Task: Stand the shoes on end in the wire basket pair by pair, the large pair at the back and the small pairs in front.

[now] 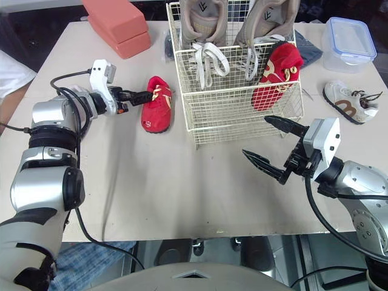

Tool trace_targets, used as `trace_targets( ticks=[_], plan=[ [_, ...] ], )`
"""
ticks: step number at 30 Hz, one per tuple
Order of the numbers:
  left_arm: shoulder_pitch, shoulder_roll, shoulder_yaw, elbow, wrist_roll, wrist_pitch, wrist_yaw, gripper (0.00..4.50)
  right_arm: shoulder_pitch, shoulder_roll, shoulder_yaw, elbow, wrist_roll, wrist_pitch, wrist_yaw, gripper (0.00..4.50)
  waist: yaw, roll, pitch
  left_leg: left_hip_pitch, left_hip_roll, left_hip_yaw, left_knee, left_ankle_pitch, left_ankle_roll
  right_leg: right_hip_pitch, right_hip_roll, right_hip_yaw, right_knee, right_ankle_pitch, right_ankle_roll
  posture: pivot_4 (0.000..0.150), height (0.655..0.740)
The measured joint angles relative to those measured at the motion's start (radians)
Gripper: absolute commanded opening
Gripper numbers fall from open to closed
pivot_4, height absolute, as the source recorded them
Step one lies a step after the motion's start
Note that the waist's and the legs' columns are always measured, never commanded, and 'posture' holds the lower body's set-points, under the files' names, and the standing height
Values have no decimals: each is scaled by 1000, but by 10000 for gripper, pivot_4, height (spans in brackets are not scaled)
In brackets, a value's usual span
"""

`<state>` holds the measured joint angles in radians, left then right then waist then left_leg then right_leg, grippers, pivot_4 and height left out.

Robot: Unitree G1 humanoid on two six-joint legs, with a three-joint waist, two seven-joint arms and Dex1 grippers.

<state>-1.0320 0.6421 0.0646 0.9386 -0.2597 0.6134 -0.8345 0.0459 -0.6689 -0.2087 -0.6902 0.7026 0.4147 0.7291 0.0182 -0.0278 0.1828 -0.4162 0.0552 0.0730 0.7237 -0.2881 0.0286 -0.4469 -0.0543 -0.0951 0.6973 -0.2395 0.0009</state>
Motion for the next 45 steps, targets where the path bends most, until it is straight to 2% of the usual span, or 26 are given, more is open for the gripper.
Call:
trace_targets(
  ticks=[2,3,4,9,19,21,26,30,35,38,41,45],
  plan=[
    [-19,-6,-4,38,9,-11,-18,30081,1,5,10,-1,-8,-4,0,45000,0,0,0,0,0,0,0,0,0,0,0,0,0,0,0,1500,6860],
    [-30,-7,-8,58,19,-17,-30,25226,2,5,14,-1,-12,-6,0,45000,-1,0,0,0,0,0,1,0,0,0,0,0,0,0,0,1500,6860],
    [-36,-7,-13,75,25,-24,-41,23065,4,6,14,-1,-14,-7,0,45000,-2,0,0,0,0,0,1,0,0,0,0,0,1,0,0,1500,6860],
    [-65,-4,-27,143,68,-62,-79,681,5,6,14,-1,-21,-13,5,45000,-4,0,0,1,0,0,1,0,0,0,0,0,2,0,1,1500,6860],
    [-49,14,11,124,73,-87,-91,248,-26,14,40,20,-33,-29,10,45000,-7,-1,0,0,1,1,1,0,0,-1,1,1,1,1,-2,1500,6860],
    [-12,26,49,48,48,-81,-95,248,-29,14,40,35,-33,-29,12,45000,-8,-1,0,-1,2,0,1,0,-1,-1,0,2,1,1,-3,1500,6860],
    [138,24,174,-309,-71,-19,-63,248,-57,24,44,45,-20,-27,19,45000,-4,-1,0,-2,1,0,1,0,-1,-1,-1,2,-1,2,-3,1500,6860],
    [259,-85,308,-673,-220,-46,18,248,-99,34,46,63,11,-14,16,45000,0,-1,0,-3,1,-2,5,0,-1,0,-7,0,1,2,-3,1500,6860],
    [302,-193,400,-981,-373,-53,158,248,-114,34,45,88,31,-1,19,45000,-3,-1,0,0,1,-2,7,0,-1,4,-7,1,2,2,-2,1500,6860],
    [304,-252,406,-1094,-445,-55,240,248,-132,35,45,96,36,-1,19,45000,-2,-2,0,0,1,-2,8,0,-1,4,-6,1,2,2,-2,1500,6860],
    [329,-341,378,-1200,-437,-122,337,248,-139,44,45,106,44,1,15,45000,-2,-2,0,1,1,-2,8,0,-1,5,-6,1,2,2,-2,1500,6860],
    [380,-449,251,-1240,-299,-258,433,248,-140,49,45,111,46,5,2,45000,3,-2,0,1,0,-3,8,0,0,6,-2,1,1,2,-2,1500,6860]
  ],
)
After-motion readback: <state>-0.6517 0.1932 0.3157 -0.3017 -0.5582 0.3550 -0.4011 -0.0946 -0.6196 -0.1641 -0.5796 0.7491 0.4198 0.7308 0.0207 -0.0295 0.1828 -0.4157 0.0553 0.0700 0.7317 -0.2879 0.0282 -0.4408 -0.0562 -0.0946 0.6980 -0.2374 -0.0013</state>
